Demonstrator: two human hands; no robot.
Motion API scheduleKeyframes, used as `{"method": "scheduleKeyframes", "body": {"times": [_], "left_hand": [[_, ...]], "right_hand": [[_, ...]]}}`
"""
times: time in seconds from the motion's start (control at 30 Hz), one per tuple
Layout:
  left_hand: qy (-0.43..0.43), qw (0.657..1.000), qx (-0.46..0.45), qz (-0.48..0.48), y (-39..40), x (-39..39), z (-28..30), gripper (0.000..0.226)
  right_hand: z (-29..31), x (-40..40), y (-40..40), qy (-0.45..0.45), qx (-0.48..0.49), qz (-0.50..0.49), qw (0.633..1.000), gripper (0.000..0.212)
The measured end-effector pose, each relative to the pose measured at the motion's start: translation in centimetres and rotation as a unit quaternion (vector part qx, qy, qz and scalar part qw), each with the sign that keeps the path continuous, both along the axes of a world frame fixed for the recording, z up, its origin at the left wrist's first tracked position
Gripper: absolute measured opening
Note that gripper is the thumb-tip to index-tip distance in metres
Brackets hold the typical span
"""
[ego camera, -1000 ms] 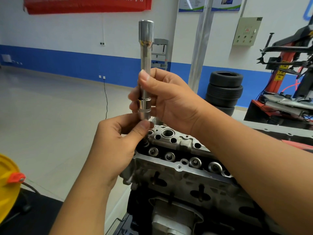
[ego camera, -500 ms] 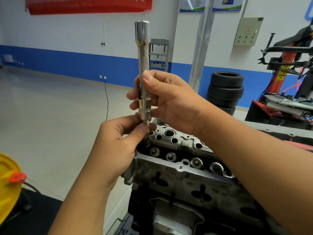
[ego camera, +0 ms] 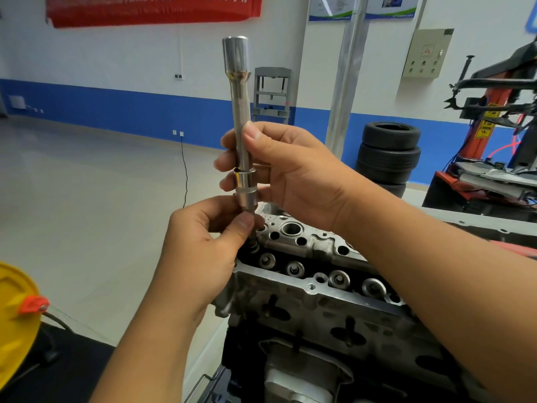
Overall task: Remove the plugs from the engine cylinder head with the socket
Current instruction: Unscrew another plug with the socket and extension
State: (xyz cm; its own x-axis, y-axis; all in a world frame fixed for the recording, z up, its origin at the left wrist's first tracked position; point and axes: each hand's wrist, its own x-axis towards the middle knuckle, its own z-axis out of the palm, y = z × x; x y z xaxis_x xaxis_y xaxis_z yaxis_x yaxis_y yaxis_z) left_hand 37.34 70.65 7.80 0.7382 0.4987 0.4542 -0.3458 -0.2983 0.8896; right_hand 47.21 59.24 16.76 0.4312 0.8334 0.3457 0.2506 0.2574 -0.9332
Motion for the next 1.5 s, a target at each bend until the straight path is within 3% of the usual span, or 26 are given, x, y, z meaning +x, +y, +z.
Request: {"method": "scheduleKeyframes", "body": {"times": [0.17, 0.33, 0.47, 0.6, 0.77, 0.97, 1.03, 1.1, 1.23, 1.37, 1.5], "left_hand": [[-0.025, 0.999, -0.016, 0.041, -0.32, -0.02, 0.06, 0.023], [0.001, 0.999, -0.016, -0.051, -0.32, -0.15, 0.17, 0.017], [-0.021, 1.000, -0.009, 0.015, -0.37, 0.21, -0.12, 0.024], [-0.042, 0.998, -0.028, 0.033, -0.68, 0.16, -0.14, 0.025], [0.000, 0.999, -0.025, -0.045, -0.30, 0.02, -0.11, 0.020], [-0.029, 0.999, -0.039, 0.019, -0.26, 0.10, -0.31, 0.012], [-0.034, 0.999, -0.027, 0.025, -0.29, -0.06, -0.26, 0.031], [-0.030, 0.999, -0.015, 0.008, -0.15, -0.16, -0.24, 0.033], [0.012, 0.997, -0.029, -0.068, 0.10, -0.10, -0.10, 0.015], [-0.001, 1.000, -0.029, -0.009, 0.21, 0.12, -0.24, 0.018], [-0.027, 0.999, -0.025, 0.019, 0.06, 0.09, -0.18, 0.023]], "right_hand": [[-0.11, 0.00, 0.02, -0.004, 0.006, -0.013, 1.000, 0.015], [0.02, 0.29, -0.22, -0.011, 0.006, -0.018, 1.000, 0.019], [0.05, -0.01, -0.11, -0.001, -0.011, 0.001, 1.000, 0.024], [0.02, -0.10, -0.07, -0.002, -0.007, -0.003, 1.000, 0.013], [0.05, 0.11, -0.21, -0.015, 0.001, -0.013, 1.000, 0.014], [0.06, -0.05, -0.04, -0.005, -0.017, 0.006, 1.000, 0.021], [-0.02, -0.05, -0.06, -0.007, -0.011, 0.000, 1.000, 0.015], [-0.08, 0.08, -0.10, -0.014, -0.002, -0.012, 1.000, 0.012], [-0.11, 0.34, -0.18, -0.024, -0.005, -0.017, 1.000, 0.014], [-0.14, 0.17, -0.12, -0.012, -0.022, 0.004, 1.000, 0.021], [-0.22, 0.23, -0.08, -0.007, -0.013, -0.005, 1.000, 0.012]]}}
